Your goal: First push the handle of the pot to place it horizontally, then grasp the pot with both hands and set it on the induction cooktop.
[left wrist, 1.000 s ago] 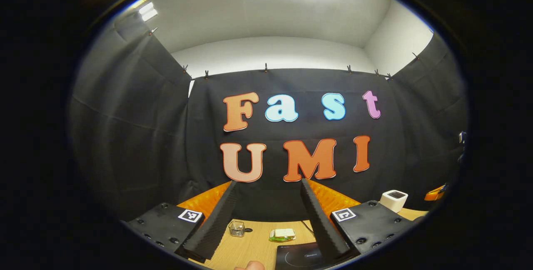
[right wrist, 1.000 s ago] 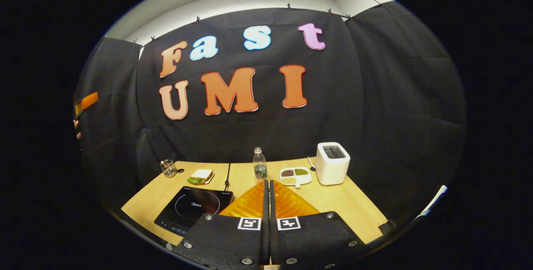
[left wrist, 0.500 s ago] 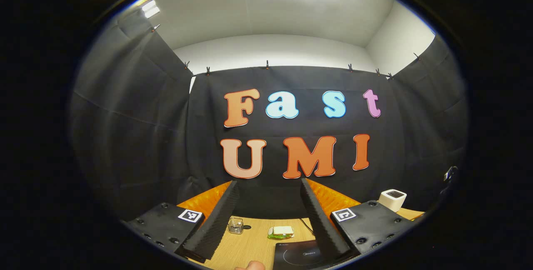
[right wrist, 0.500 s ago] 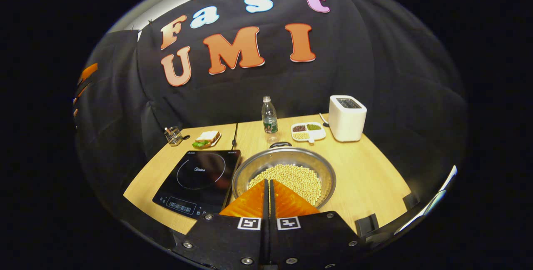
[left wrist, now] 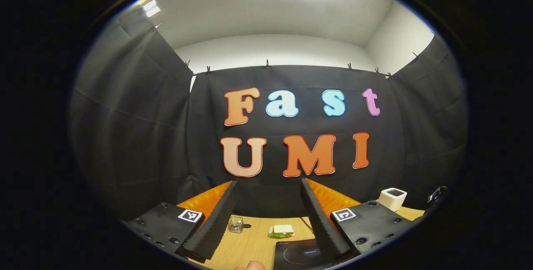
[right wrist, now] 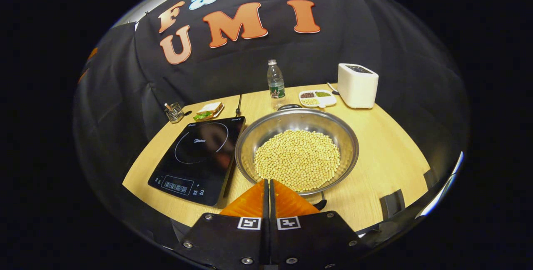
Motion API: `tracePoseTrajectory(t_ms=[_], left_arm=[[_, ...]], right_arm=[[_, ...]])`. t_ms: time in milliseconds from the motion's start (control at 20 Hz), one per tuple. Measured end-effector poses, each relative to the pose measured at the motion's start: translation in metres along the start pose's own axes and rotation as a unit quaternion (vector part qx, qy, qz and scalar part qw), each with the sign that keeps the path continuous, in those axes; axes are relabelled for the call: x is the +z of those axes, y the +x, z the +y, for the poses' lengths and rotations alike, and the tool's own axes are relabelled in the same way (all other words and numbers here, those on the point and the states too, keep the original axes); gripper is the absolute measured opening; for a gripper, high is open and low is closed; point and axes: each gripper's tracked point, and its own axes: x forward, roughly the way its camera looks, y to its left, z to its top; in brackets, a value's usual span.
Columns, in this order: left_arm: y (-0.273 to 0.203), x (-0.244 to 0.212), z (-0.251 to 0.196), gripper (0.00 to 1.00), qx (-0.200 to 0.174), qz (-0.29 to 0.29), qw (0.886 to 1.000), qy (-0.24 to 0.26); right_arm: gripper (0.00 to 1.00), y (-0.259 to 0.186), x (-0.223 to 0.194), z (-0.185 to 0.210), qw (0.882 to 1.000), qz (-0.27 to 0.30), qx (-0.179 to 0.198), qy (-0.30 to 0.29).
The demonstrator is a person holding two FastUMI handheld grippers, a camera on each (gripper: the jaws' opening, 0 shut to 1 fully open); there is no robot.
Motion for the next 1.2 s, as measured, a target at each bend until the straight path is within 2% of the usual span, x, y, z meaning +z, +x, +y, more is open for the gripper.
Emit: tracePoseTrajectory(t_ms=[250,600,850,1200], left_arm=[[-0.004,-0.005,-0.001,0.98,-0.003,0.013,1.000,-0.003],[-0.009,0.001,0.004,0.98,0.003,0.004,1.000,0.002],[-0.004,-0.005,0.012,0.98,0.012,0.011,1.000,0.003],[-0.004,-0.008,0.010,0.96,0.011,0.016,1.000,0.002]], right_arm=[[0.00,0.018,-0.022,0.008,1.000,0.025,0.006,0.005],[0.00,0.032,-0.043,0.000,0.999,0.048,-0.012,0.001],[0.00,0.035,-0.052,0.000,0.998,0.059,-0.001,0.015],[0.00,0.033,-0.051,-0.026,0.997,0.059,-0.023,0.038]])
